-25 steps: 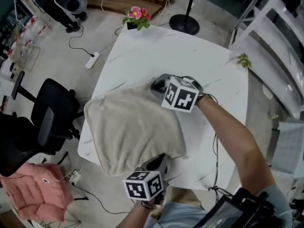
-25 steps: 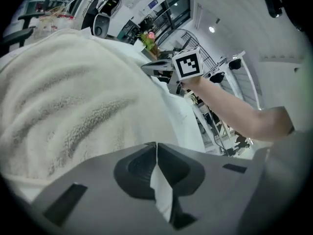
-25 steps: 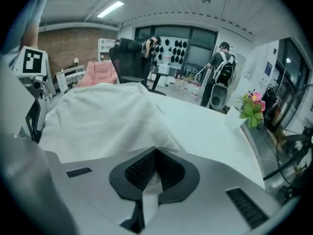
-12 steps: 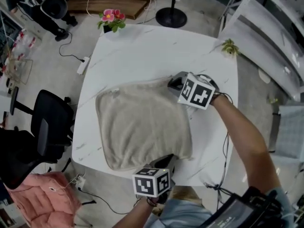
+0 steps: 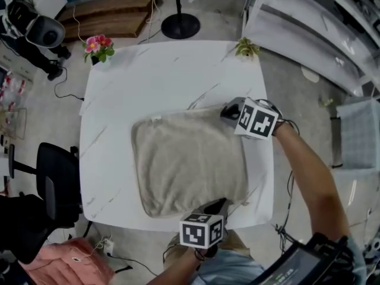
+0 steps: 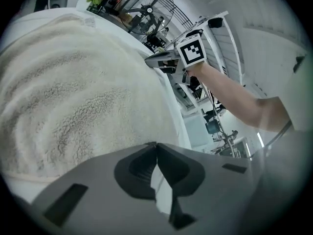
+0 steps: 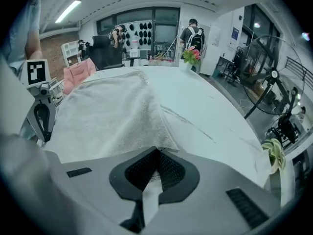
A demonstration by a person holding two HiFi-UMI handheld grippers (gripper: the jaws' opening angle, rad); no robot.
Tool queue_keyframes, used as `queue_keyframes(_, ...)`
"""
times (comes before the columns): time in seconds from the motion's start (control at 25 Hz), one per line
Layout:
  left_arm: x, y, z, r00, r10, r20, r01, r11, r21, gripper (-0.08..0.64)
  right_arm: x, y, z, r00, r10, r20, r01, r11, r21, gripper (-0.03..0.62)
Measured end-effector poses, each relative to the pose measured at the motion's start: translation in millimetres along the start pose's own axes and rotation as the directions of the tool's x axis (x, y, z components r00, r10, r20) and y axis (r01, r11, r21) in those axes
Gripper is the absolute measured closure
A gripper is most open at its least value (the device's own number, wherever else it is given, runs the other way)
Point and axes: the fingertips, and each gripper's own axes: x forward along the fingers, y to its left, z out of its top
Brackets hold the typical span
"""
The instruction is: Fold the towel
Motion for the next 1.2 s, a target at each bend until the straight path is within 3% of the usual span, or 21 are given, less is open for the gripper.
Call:
queue_keyframes(0.12,-1,-9,2,1.0,-0.03,-0.008,0.03,0.999,0.024,0.549,-7,-2,0,0.998,-0.036,0.049,0.033,0.998,0.062,0.568)
queue_keyframes(0.2,-12,-19,6,0.997,-0.077,-0.005,0.077,0.996,0.055,0.523,-20,0,16,0.991,-0.03,0.134,0.008,0.988,0.157,0.477)
queue_keyframes(0.28,-25,-30,11,0.993,-0.121,0.0,0.121,0.987,0.102,0.479,-43,0,35,0.972,-0.034,0.233,-0.025,0.969,0.244,0.4)
queue_keyframes(0.4,-40,-40,17,0.986,-0.167,0.003,0.164,0.972,0.167,0.476,-79,-9,45,0.94,-0.117,0.322,-0.019,0.92,0.391,0.397)
queue_keyframes(0.52,-58,-41,16,0.982,-0.189,-0.011,0.186,0.958,0.218,0.477,-99,-2,21,0.928,-0.212,0.307,0.003,0.827,0.563,0.397)
queue_keyframes(0.76,-97,-9,16,0.982,-0.19,-0.004,0.185,0.953,0.241,0.477,-90,93,-56,0.951,-0.253,0.18,0.0,0.579,0.815,0.397)
queue_keyframes(0.96,-128,29,17,0.985,-0.169,0.026,0.16,0.963,0.217,0.482,-66,146,-81,0.965,-0.236,0.11,-0.007,0.4,0.916,0.397)
queue_keyframes(1.08,-147,50,22,0.984,-0.163,0.072,0.147,0.972,0.182,0.489,-63,151,-76,0.952,-0.253,0.172,-0.092,0.3,0.95,0.421)
queue_keyframes(1.12,-154,58,24,0.983,-0.157,0.09,0.14,0.976,0.168,0.491,-61,152,-74,0.949,-0.249,0.192,-0.121,0.275,0.954,0.441)
queue_keyframes(1.2,-168,73,26,0.982,-0.142,0.123,0.123,0.982,0.146,0.495,-57,154,-71,0.948,-0.242,0.205,-0.142,0.253,0.957,0.548)
